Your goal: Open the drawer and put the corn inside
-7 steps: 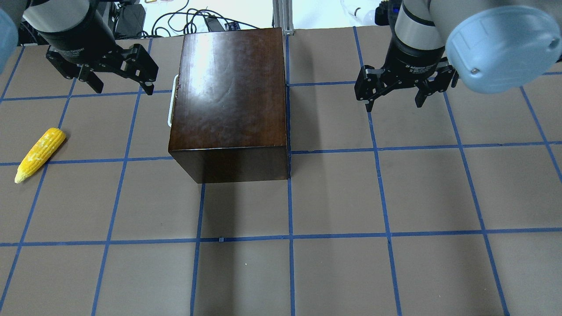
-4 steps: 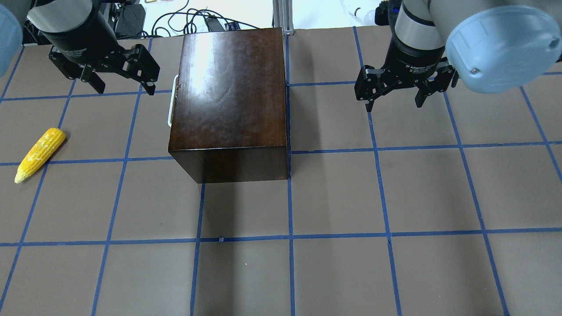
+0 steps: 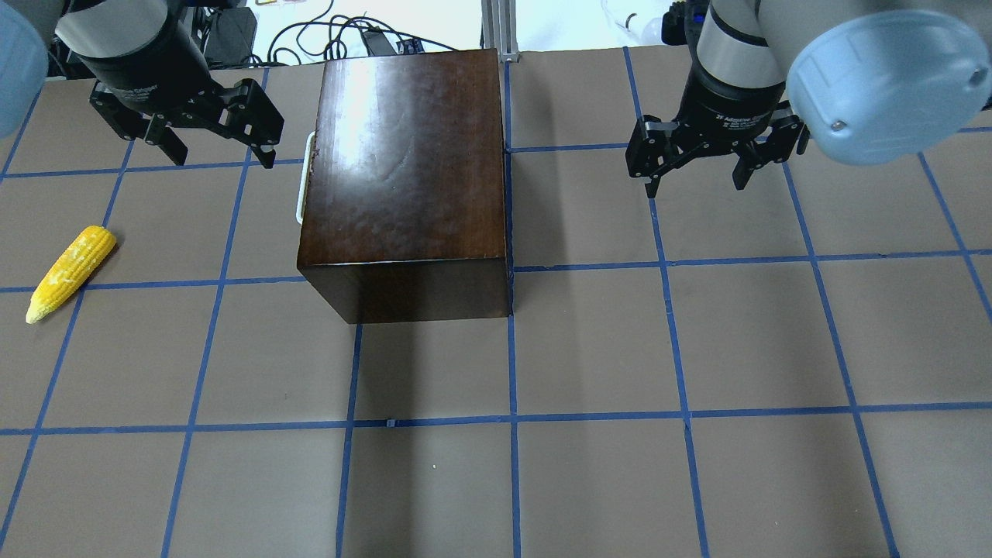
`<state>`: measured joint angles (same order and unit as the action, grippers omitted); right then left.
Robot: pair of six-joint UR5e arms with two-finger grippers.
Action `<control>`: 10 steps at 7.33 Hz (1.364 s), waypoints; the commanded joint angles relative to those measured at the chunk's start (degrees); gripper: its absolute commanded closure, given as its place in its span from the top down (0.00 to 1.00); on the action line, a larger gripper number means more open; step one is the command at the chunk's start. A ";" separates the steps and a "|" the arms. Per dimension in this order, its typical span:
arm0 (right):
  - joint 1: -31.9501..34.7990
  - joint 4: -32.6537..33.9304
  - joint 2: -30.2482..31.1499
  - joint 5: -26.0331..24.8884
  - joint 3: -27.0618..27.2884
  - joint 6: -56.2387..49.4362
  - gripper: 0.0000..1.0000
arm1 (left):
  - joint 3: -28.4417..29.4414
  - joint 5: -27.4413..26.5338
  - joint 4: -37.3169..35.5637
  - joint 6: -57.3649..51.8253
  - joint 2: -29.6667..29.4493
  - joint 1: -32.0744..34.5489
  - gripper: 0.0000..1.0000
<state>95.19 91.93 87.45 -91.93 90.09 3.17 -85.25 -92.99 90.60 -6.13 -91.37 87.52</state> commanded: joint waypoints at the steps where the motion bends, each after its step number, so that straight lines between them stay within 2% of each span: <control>1: 0.00 0.00 0.00 0.00 0.00 0.00 1.00 | 0.34 -0.35 0.02 0.16 -0.12 -0.07 1.00; 7: 0.00 0.00 0.00 0.00 0.00 0.00 1.00 | -0.09 -0.26 0.02 0.25 -0.21 -0.33 1.00; 10: 0.00 0.00 0.00 0.00 0.00 0.00 1.00 | 1.74 0.43 0.19 -0.36 -0.38 -0.85 1.00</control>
<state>95.18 91.93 87.45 -91.93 90.09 3.16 -84.68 -93.11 90.69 -6.01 -91.65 87.04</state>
